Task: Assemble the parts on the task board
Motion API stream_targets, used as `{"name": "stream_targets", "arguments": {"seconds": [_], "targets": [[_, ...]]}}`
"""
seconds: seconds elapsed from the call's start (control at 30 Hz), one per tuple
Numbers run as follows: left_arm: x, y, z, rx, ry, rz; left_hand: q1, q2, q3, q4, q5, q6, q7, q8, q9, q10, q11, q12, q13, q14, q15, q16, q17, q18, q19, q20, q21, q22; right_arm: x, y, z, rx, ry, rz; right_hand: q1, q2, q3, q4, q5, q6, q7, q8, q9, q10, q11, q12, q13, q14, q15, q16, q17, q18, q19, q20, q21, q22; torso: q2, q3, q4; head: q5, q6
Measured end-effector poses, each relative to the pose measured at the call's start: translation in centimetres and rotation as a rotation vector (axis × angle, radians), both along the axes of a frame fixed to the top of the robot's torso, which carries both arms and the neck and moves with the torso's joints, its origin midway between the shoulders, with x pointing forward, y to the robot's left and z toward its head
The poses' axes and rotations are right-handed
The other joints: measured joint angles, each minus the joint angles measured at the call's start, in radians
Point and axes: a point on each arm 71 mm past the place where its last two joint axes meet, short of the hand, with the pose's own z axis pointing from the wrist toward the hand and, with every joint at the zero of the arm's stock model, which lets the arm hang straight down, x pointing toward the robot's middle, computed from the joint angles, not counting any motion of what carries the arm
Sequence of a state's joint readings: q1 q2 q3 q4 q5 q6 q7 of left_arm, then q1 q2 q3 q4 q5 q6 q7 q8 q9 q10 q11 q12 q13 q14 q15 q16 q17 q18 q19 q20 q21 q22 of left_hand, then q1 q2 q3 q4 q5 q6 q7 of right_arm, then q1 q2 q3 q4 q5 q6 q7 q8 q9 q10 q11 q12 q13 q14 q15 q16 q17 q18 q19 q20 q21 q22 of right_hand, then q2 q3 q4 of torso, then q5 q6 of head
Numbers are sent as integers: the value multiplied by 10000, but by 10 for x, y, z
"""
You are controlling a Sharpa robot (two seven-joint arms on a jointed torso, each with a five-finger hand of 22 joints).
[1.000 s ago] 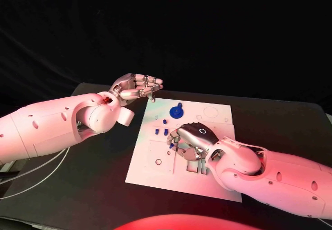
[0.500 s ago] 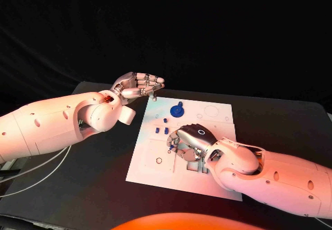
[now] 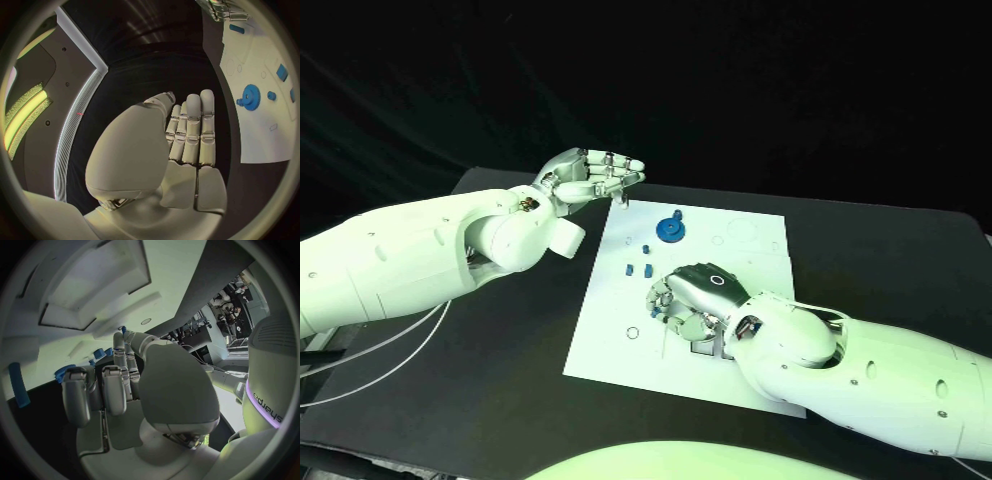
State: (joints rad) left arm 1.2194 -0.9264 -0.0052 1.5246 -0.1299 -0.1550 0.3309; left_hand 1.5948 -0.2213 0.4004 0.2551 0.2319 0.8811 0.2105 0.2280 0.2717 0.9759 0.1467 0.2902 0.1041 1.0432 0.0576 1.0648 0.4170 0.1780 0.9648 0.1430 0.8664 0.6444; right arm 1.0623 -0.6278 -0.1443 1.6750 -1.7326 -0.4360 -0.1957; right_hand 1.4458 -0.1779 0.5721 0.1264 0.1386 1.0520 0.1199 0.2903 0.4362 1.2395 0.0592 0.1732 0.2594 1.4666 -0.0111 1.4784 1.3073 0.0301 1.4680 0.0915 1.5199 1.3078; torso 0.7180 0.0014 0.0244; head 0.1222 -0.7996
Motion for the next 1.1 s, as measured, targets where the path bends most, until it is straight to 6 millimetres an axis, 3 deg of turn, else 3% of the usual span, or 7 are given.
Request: {"name": "stream_targets", "arguments": {"seconds": [1.1], "targets": [[0, 0, -1, 30, 62, 2, -15, -14, 28, 28, 0, -37, 36, 0, -7, -37, -37, 0, 0, 0, 0, 0, -9, 0, 0, 0, 0, -2, 2, 7, -5, -467, 109, 162, -152, 11, -27, -26, 12, -67, 63, -5, 19, 19, 20, -117, -6, 0, 0, 0, 6, 0, 0, 0, 0, -4, -9, -12, -10, 12, -38]]}}
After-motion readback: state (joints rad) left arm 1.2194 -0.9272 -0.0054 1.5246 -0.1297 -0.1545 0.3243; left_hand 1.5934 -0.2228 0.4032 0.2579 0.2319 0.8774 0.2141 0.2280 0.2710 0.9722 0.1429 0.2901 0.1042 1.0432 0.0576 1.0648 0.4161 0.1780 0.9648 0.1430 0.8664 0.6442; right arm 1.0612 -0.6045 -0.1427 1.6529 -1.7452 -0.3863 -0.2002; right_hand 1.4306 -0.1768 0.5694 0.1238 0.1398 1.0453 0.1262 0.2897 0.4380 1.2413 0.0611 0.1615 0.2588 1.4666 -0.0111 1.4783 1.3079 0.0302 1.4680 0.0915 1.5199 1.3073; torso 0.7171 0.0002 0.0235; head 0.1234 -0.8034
